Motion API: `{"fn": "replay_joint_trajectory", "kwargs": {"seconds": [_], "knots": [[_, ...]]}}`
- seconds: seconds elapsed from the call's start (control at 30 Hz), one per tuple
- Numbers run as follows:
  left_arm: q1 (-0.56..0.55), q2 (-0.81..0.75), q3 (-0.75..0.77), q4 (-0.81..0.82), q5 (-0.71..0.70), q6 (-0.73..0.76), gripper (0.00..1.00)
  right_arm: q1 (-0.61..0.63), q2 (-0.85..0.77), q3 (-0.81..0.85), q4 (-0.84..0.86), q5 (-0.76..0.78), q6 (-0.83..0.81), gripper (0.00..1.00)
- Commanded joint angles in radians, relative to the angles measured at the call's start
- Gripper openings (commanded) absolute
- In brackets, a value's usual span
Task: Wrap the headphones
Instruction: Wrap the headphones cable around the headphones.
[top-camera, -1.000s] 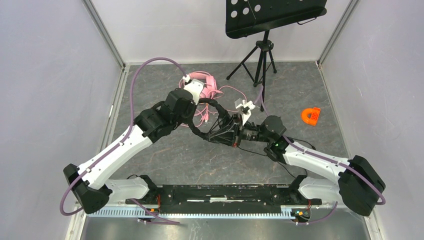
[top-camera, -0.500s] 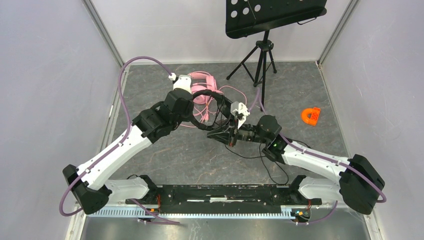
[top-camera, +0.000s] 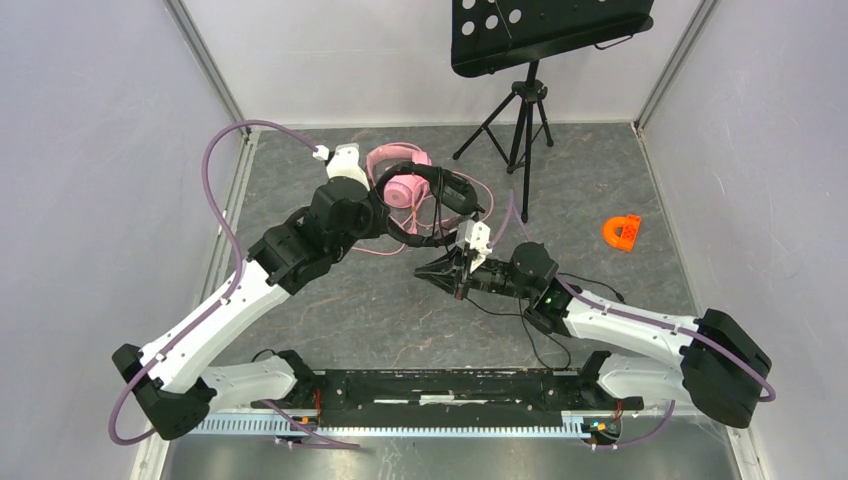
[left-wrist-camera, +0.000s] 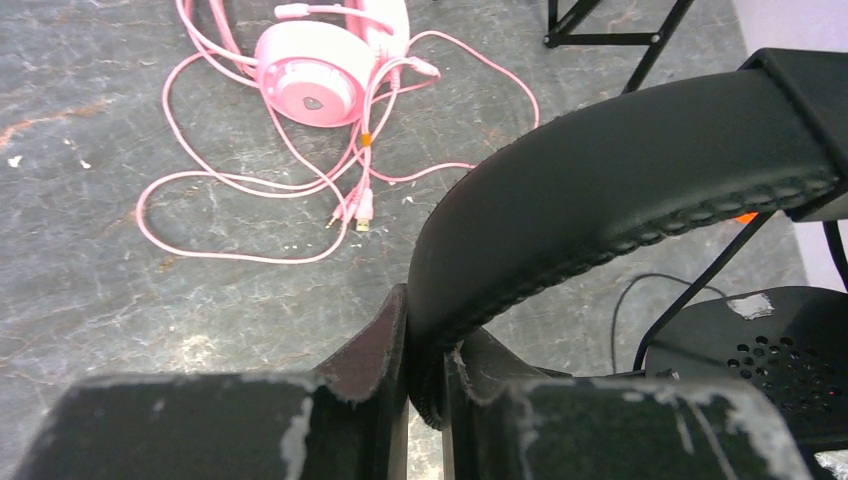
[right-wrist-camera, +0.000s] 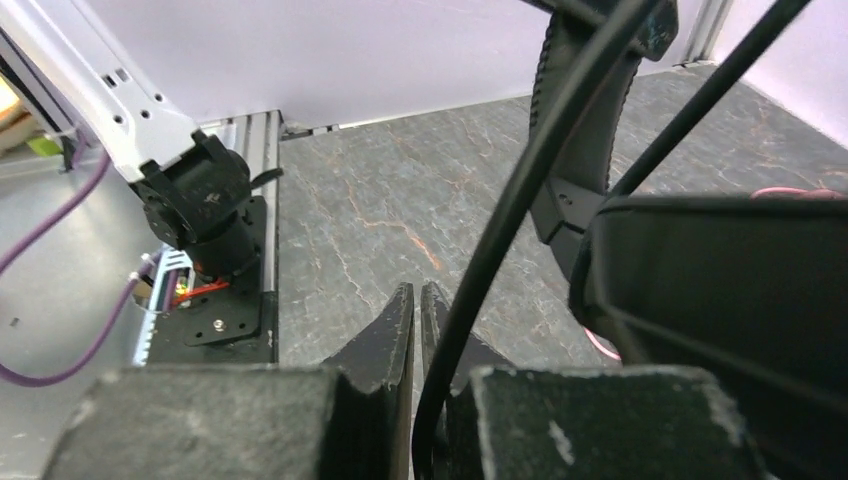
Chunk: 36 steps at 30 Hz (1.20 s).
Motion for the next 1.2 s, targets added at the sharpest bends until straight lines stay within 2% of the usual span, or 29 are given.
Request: {"fn": "replay_joint_trajectory", "kwargs": {"seconds": [0.0, 0.17, 0.6, 0.77, 0.97, 1.1, 1.17], "knots": [[0.005, -0.039, -0.009, 0.13, 0.036, -0.12, 0.02, 0.032, -0.026, -0.023, 0.048, 0.085, -0.101, 0.09], [0.005, -0.064, -0.05, 0.201, 0.095, -0.161, 0.02, 0.061, -0.013, -0.036, 0.078, 0.114, -0.136, 0.08], [0.004, -0.114, -0.022, 0.212, 0.154, -0.211, 0.02, 0.074, 0.022, -0.169, 0.228, 0.104, -0.231, 0.09], [0.004, -0.127, -0.007, 0.207, 0.171, -0.219, 0.02, 0.074, 0.038, -0.227, 0.291, 0.107, -0.241, 0.0], [0.004, -0.136, -0.007, 0.236, 0.233, -0.251, 0.02, 0.073, 0.068, -0.269, 0.342, 0.117, -0.242, 0.0], [0.004, -0.142, -0.002, 0.239, 0.252, -0.26, 0.02, 0.074, 0.078, -0.278, 0.344, 0.133, -0.251, 0.11], [0.004, -0.146, -0.002, 0.238, 0.255, -0.26, 0.02, 0.073, 0.083, -0.279, 0.345, 0.131, -0.259, 0.12]]}}
